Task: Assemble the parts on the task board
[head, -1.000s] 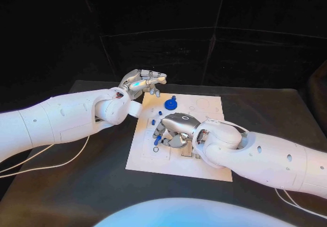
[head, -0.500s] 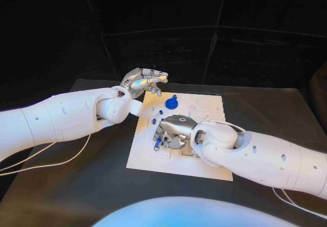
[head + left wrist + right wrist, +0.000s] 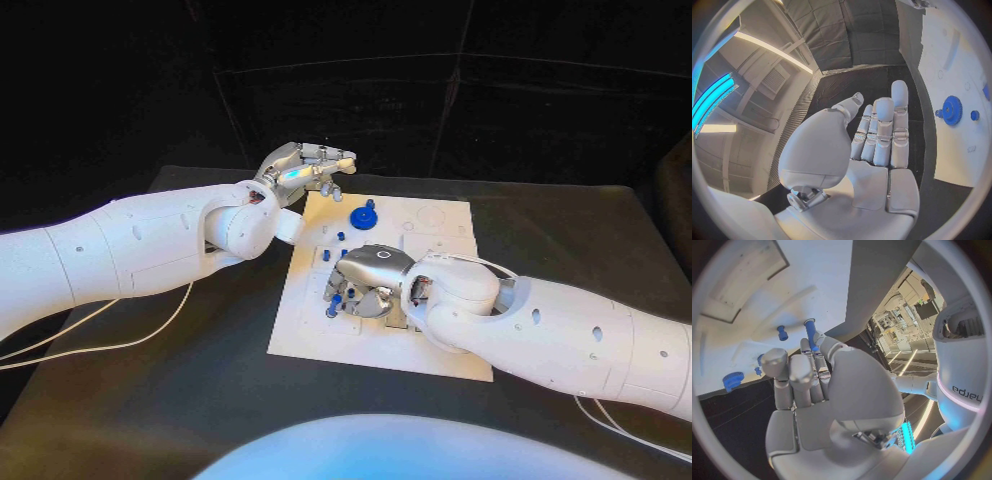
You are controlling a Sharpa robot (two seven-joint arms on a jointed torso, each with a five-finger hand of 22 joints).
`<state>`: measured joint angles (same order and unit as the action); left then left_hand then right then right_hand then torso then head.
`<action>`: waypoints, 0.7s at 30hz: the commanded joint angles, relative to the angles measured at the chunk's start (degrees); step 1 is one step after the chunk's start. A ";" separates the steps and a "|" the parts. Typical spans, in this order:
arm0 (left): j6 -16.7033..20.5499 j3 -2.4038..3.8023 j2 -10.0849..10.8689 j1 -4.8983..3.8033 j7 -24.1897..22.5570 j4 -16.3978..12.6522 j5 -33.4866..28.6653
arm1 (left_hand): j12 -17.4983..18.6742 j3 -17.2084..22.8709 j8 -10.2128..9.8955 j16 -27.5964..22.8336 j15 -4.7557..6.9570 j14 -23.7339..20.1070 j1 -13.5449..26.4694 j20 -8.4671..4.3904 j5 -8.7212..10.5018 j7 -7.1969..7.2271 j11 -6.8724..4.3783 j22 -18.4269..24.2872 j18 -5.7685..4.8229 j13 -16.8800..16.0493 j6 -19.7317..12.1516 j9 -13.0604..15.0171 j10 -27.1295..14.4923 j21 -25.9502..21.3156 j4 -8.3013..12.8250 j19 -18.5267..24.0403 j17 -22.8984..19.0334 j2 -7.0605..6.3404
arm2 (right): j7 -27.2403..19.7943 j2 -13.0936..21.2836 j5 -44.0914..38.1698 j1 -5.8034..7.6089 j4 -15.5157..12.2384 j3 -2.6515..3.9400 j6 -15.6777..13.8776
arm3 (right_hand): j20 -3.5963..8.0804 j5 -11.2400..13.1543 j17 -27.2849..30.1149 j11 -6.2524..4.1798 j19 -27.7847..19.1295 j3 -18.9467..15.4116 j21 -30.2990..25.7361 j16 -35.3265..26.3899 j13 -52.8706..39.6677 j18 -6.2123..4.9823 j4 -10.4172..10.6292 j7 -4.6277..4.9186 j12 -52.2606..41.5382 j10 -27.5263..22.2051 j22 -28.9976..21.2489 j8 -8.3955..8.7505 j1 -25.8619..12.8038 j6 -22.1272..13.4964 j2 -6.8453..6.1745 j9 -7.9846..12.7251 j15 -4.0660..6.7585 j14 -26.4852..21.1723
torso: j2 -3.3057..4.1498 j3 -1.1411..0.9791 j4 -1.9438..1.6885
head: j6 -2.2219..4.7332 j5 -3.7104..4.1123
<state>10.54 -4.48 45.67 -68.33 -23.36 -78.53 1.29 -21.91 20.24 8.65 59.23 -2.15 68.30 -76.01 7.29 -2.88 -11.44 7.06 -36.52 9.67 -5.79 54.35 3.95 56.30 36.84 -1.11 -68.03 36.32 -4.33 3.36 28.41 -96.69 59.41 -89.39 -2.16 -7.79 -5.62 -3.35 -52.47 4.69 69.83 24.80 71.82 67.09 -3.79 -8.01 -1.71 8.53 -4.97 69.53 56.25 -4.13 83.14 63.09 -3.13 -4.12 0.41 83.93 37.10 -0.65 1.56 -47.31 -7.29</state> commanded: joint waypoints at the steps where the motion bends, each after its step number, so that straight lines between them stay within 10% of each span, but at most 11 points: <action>1: -0.57 0.05 -0.07 -0.09 -0.49 -0.02 -0.17 | -0.26 -0.30 0.30 -0.09 0.01 -0.37 -0.42 0.41 0.05 0.01 0.03 0.07 0.75 -0.06 -0.55 -0.04 -0.23 -0.39 0.01 0.19 -0.05 0.12 | -0.05 -0.14 -0.81 0.06 0.02 0.00 0.87 | -0.20 -0.19 0.05 -0.09 -0.29 0.23 0.12 0.32 -0.06 0.94 0.01 0.34 -0.08 0.47 -0.08 0.12 -0.16 0.00 0.37 0.01 -0.13 0.46 | -0.03 0.00 0.08 | -0.06 -0.07; 21: -0.67 0.05 -0.12 -0.09 -0.38 -0.06 -0.17 | -0.26 -0.30 0.30 -0.09 0.01 -0.37 -0.42 0.41 0.05 0.01 0.03 0.07 0.75 -0.06 -0.55 -0.04 -0.23 -0.39 0.01 0.19 -0.05 0.12 | 2.31 -1.64 -4.38 -0.10 0.94 -0.34 2.03 | -0.27 -0.05 0.26 -0.03 -0.55 0.45 0.01 0.24 -0.07 0.88 0.01 0.39 0.09 0.45 -0.33 0.17 -0.66 -0.06 0.15 0.02 -0.20 0.36 | -0.15 -0.05 0.21 | -0.27 -0.22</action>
<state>10.51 -4.48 45.60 -68.33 -23.34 -78.53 1.29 -21.91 20.25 8.65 59.22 -2.15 68.30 -76.01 7.29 -2.88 -11.44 7.06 -36.53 9.67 -5.78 54.34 3.95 56.30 36.84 -1.11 -68.03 36.33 -4.33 4.91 26.87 -99.50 59.24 -88.44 -2.51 -6.53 -5.83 -3.35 -52.26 4.50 69.62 24.79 71.82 67.09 -3.84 -8.01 -1.72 8.51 -4.96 69.71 55.96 -4.11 82.91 63.07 -3.34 -4.12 0.41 83.93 36.98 -0.70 1.72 -47.53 -7.45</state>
